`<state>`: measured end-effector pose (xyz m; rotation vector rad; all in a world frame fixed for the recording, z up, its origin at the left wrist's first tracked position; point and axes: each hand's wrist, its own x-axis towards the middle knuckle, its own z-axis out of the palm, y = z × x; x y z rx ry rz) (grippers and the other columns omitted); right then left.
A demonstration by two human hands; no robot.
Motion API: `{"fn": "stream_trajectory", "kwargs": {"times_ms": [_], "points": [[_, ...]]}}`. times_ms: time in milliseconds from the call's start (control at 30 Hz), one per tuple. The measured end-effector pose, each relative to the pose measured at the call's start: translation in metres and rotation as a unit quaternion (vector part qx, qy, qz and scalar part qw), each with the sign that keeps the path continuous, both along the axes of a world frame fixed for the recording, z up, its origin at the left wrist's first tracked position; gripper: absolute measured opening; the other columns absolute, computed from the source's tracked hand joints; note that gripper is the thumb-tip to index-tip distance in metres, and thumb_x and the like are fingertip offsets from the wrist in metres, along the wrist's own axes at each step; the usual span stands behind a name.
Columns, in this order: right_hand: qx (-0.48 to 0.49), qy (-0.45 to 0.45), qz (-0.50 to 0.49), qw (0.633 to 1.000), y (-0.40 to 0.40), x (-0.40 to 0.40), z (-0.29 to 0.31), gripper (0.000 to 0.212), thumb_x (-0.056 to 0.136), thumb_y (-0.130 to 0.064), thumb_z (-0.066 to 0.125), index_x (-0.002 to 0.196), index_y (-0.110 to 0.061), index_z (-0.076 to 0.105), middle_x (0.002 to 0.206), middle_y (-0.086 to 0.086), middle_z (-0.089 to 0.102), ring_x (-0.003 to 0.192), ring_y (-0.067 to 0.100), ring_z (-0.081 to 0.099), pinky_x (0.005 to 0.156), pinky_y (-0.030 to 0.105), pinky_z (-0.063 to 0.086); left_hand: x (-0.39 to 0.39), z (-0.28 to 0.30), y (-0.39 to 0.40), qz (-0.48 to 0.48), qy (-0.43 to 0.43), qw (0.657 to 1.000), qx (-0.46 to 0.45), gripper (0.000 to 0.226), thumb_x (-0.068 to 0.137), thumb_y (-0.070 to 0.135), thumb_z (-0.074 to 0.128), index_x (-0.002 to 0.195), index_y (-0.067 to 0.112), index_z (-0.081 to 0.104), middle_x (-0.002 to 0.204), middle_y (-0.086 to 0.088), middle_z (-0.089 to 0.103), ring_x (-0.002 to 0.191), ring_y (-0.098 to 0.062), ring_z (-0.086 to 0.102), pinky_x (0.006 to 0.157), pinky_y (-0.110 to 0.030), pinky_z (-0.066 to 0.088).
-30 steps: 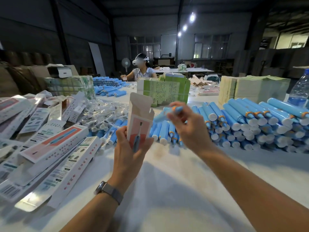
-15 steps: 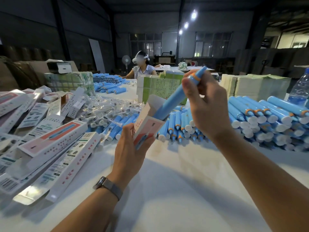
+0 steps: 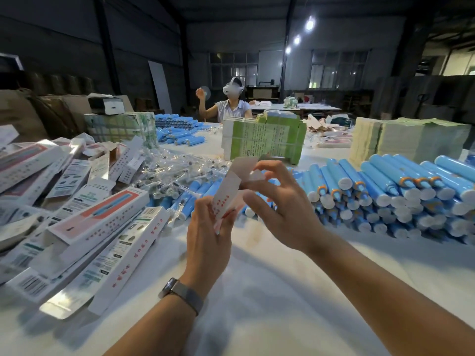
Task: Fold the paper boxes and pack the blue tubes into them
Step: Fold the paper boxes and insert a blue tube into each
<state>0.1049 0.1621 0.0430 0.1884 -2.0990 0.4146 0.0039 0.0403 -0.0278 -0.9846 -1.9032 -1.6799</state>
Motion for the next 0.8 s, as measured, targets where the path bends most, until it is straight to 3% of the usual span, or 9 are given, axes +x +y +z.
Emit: {"fn": "stream_trajectory", "kwargs": {"times_ms": [100,200,267,333,367,467,567,700,800], "points": [[-0.125,0.036,0.075,0.989,-0.005,-0.011,0.000,0.023,0.096,-0.030,0.054,0.115,-0.036,0.066,0.121,-0.004,0.050,0.098,0.010,0.057,0.079,0.023,0.048,-0.007,0.003,-0.003,0.034,-0.007,0.999,0.040,0.039,0.094,0.023,0.064,0.101,0.037,0.028,0.098,-0.005,0.054,0.081,-0.018,0.049,0.062,-0.017,0.033],[-0.274,0.071,0.049,0.958,-0.005,-0.042,0.001,0.025,0.087,-0.017,0.054,0.099,-0.037,0.063,0.096,-0.010,0.062,0.080,0.001,0.057,0.067,0.023,0.046,-0.018,0.008,-0.008,0.064,-0.008,0.994,0.093,0.035,0.096,0.022,0.062,0.099,0.033,0.029,0.101,-0.005,0.048,0.088,-0.024,0.048,0.070,-0.021,0.037],[-0.178,-0.091,0.003,0.980,-0.005,-0.074,-0.007,0.030,0.085,-0.006,0.057,0.108,-0.022,0.067,0.102,-0.002,0.062,0.089,0.006,0.058,0.079,0.028,0.045,-0.024,0.010,-0.013,0.084,0.002,0.989,0.122,0.031,0.096,0.028,0.060,0.106,0.025,0.031,0.105,-0.009,0.046,0.094,-0.028,0.048,0.080,-0.026,0.039],[-0.010,-0.277,-0.049,0.959,-0.009,-0.105,-0.019,0.044,0.087,-0.008,0.059,0.129,-0.021,0.060,0.131,0.003,0.053,0.118,0.020,0.049,0.096,0.037,0.043,-0.029,0.009,-0.015,0.099,0.020,0.986,0.131,0.034,0.093,0.036,0.056,0.112,0.020,0.032,0.110,-0.018,0.047,0.100,-0.032,0.049,0.090,-0.043,0.043],[0.051,-0.322,-0.071,0.943,-0.013,-0.118,-0.024,0.048,0.089,-0.012,0.058,0.135,-0.023,0.054,0.139,0.002,0.047,0.126,0.024,0.042,0.099,0.041,0.043,-0.030,0.009,-0.016,0.103,0.026,0.986,0.131,0.035,0.093,0.039,0.054,0.112,0.021,0.032,0.112,-0.020,0.047,0.103,-0.032,0.050,0.091,-0.046,0.043],[0.158,-0.314,-0.107,0.930,-0.031,-0.145,-0.030,0.039,0.095,-0.024,0.053,0.133,-0.016,0.053,0.138,0.007,0.047,0.125,0.031,0.040,0.095,0.044,0.046,-0.030,0.008,-0.015,0.104,0.045,0.985,0.127,0.030,0.092,0.040,0.052,0.108,0.026,0.031,0.112,-0.014,0.047,0.103,-0.023,0.047,0.088,-0.042,0.041],[0.147,-0.253,-0.088,0.952,-0.043,-0.157,-0.032,0.026,0.097,-0.021,0.049,0.116,-0.009,0.061,0.120,0.017,0.060,0.108,0.037,0.052,0.078,0.035,0.039,-0.033,0.008,-0.016,0.107,0.058,0.983,0.133,0.030,0.093,0.035,0.056,0.106,0.026,0.031,0.109,-0.004,0.042,0.100,-0.012,0.042,0.085,-0.028,0.037],[0.143,-0.197,-0.043,0.969,-0.043,-0.154,-0.028,0.008,0.092,-0.013,0.057,0.089,-0.012,0.065,0.098,0.018,0.066,0.095,0.036,0.057,0.072,0.030,0.030,-0.035,0.009,-0.017,0.104,0.063,0.982,0.142,0.033,0.093,0.021,0.062,0.106,0.028,0.032,0.110,-0.010,0.041,0.103,-0.021,0.045,0.090,-0.030,0.038],[0.132,-0.178,-0.052,0.974,-0.031,-0.148,-0.020,0.010,0.087,-0.007,0.061,0.078,-0.006,0.066,0.091,0.015,0.067,0.094,0.032,0.059,0.071,0.021,0.025,-0.033,0.011,-0.015,0.090,0.078,0.981,0.152,0.036,0.092,0.012,0.064,0.104,0.025,0.033,0.108,-0.011,0.039,0.101,-0.021,0.044,0.090,-0.022,0.037]]}}
